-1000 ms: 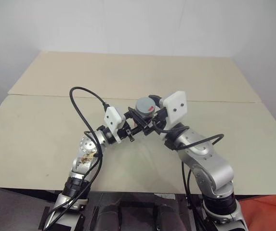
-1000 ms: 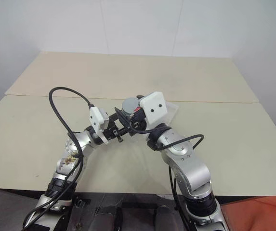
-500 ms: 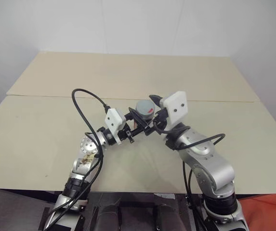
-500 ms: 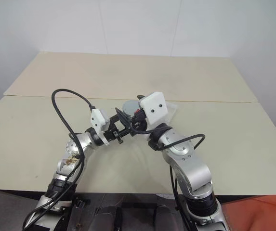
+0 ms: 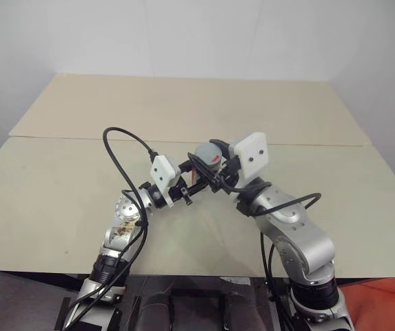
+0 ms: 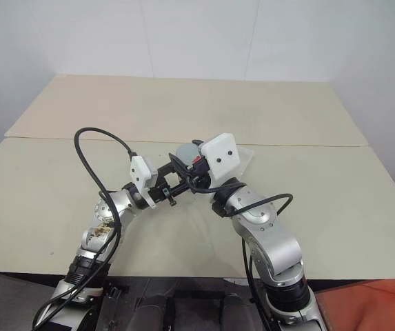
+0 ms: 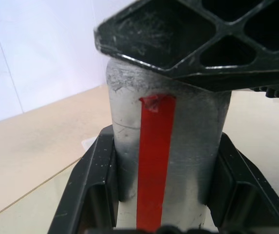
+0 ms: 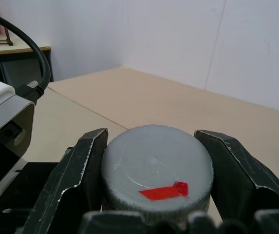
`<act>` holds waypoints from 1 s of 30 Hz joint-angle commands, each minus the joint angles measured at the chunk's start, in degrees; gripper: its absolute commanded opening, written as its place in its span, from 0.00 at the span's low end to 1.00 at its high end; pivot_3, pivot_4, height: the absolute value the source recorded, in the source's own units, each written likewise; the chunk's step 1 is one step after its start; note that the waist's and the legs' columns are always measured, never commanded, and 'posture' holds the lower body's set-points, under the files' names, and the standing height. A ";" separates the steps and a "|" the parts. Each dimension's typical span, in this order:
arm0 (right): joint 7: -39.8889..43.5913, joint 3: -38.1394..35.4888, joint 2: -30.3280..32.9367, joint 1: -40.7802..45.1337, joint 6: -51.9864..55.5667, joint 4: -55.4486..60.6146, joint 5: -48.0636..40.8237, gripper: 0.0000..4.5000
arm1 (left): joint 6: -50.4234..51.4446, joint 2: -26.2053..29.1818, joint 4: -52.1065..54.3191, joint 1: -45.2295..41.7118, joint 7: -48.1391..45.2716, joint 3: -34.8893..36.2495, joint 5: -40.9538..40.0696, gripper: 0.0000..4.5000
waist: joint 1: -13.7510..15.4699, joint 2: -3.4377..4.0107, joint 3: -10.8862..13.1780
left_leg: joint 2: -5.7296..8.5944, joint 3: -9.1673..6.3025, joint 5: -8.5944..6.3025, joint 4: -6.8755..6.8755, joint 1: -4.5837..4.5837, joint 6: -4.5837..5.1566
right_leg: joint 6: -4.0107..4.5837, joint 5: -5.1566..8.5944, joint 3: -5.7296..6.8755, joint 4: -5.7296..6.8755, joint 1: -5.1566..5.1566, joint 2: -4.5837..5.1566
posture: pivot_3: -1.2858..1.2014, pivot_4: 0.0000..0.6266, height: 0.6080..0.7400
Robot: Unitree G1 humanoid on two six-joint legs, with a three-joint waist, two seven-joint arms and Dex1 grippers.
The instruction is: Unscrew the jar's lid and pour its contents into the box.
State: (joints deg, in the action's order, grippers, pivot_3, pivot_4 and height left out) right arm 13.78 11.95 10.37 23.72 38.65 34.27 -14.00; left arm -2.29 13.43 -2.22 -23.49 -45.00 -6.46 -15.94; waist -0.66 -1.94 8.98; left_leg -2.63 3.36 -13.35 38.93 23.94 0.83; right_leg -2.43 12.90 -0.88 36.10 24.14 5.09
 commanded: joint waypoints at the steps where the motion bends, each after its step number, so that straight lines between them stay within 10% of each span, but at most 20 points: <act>1: 7.07 -3.62 2.40 0.42 -3.78 0.36 -4.74 0.62 | 1.28 1.86 3.23 0.46 -4.23 0.31 -3.58 0.43 | -0.01 0.00 0.00 | 0.00 0.00 0.00 0.00 0.00 0.00 | 0.00 0.00 0.00 0.00 0.00 0.00 | 0.52 0.24 1.00; 17: 75.79 2.33 18.99 29.78 -20.45 -44.26 -15.02 0.62 | 6.17 6.29 9.06 0.69 -16.29 0.16 -12.79 0.43 | -0.22 0.03 0.02 | -0.05 0.04 0.00 -0.01 -0.05 0.01 | 0.01 -0.01 -0.03 -0.01 -0.01 -0.06 | 0.52 0.24 1.00; 27: 78.72 12.75 22.92 38.79 -33.97 -58.88 -20.54 0.62 | 5.76 5.89 9.98 1.96 -14.59 0.27 -11.91 0.43 | 0.26 0.04 0.03 | -0.07 0.05 0.00 -0.03 -0.04 0.00 | 0.02 -0.01 -0.01 -0.01 0.01 -0.03 | 0.52 0.24 1.00; 30: 78.72 11.64 23.52 38.19 -33.74 -58.54 -21.58 0.83 | 5.63 5.61 9.50 2.38 -13.98 0.47 -11.73 0.43 | 0.44 0.04 0.03 | -0.06 0.06 0.00 -0.02 -0.04 0.00 | 0.02 -0.01 -0.01 -0.01 0.01 -0.01 | 0.52 0.24 1.00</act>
State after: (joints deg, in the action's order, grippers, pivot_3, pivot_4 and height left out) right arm 89.79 25.17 32.23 61.77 6.13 -24.28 -34.94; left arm 5.00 19.36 3.99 -21.13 -58.94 -6.83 -26.70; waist -0.22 -1.90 9.02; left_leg -2.69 3.42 -13.35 38.91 23.90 0.83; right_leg -2.41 12.88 -0.88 36.09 24.15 5.09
